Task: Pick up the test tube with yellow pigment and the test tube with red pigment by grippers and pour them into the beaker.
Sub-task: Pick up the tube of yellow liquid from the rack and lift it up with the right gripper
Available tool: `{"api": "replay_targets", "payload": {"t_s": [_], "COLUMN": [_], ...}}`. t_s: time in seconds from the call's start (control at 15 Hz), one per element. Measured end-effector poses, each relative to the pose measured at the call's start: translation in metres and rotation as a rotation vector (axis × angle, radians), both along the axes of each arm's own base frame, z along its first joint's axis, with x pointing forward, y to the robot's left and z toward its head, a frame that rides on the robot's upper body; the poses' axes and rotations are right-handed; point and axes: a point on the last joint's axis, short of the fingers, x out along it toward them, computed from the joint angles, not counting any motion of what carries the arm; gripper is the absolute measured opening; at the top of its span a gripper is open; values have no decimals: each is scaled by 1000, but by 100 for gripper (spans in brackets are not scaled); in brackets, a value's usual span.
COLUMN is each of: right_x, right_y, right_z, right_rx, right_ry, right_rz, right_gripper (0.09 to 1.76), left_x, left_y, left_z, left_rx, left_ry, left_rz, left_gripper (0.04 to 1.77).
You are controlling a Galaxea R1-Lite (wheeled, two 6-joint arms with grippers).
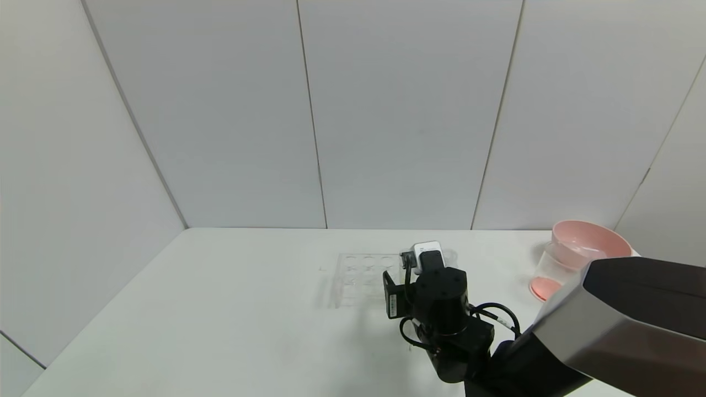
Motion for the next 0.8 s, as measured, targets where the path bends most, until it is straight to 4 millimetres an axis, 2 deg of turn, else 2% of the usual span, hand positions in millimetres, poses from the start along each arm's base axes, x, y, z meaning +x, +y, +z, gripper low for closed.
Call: {"api": "replay_targets", "payload": {"t_s": [0.13,0.27,0.33,0.67,0.8], "right_x": [2,4,5,8,11], "right_y": [2,3,3,3,2], "right_z": [2,3,4,6,16], "right_rx": [8,13,16,23,44], "right_ry": [-8,-13,-16,-23,-52], "right_rz": [-1,-1,-2,-5,-7], "right_gripper": [96,77,52,51,51], "left_x": [0,0,0,0,0], "left_y": [0,0,0,0,0], "left_z": [0,0,0,0,0], "left_rx": [0,0,0,0,0], "left_ry": [0,0,0,0,0], "left_rz": [0,0,0,0,0], "left_gripper": [176,176,176,176,176]}}
